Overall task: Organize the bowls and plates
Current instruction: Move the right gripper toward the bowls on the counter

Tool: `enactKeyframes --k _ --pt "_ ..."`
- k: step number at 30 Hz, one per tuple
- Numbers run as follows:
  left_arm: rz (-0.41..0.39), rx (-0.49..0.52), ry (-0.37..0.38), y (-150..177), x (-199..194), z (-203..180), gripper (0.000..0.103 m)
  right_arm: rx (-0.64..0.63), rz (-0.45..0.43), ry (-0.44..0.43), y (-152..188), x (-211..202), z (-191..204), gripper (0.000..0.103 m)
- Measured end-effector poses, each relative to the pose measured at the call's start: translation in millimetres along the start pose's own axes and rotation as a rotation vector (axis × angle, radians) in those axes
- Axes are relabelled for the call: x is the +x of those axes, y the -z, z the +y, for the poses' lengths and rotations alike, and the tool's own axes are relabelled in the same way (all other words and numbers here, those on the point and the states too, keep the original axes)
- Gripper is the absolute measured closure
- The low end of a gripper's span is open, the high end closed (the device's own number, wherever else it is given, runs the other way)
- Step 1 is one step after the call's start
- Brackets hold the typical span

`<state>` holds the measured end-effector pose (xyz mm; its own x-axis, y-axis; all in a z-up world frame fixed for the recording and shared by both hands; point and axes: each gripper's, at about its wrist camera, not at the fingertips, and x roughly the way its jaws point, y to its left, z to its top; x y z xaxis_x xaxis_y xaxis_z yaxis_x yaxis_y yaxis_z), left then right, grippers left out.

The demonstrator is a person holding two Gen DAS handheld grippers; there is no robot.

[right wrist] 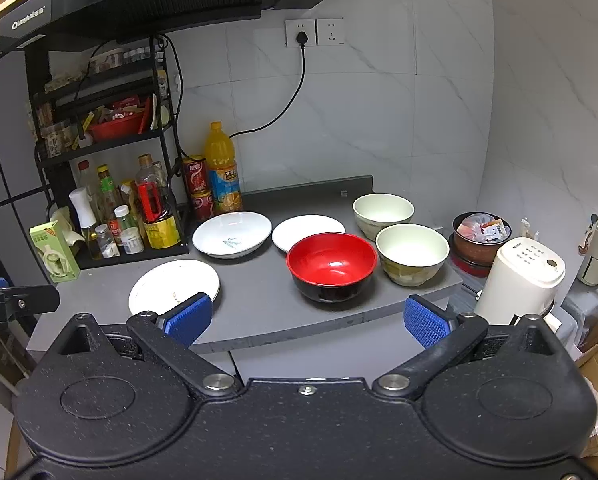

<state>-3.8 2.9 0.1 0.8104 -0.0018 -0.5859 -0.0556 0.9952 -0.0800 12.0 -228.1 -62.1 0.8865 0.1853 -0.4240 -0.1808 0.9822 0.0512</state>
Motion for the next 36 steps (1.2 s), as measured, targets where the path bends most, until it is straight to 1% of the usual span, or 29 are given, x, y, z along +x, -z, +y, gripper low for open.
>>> enactKeyframes --k 9,25,31,36 --pt "0.001 0.003 0.002 3.1 1.6 0.0 0.001 -0.005 -0.002 -0.001 0.1 1.3 1.1 0.0" --pt "0.005 0.027 0.024 -0.7 2.5 -0.7 0.001 -0.005 0.001 -0.001 -1.2 3.1 2.4 0.0" --pt "0.012 0.025 0.019 -1.9 2.0 0.3 0.001 -0.003 0.005 -0.001 -0.1 0.1 0.5 0.0" --pt "0.013 0.025 0.015 -2.9 0.2 0.9 0.001 -0.005 -0.008 -0.008 2.2 -4.1 0.2 0.0"
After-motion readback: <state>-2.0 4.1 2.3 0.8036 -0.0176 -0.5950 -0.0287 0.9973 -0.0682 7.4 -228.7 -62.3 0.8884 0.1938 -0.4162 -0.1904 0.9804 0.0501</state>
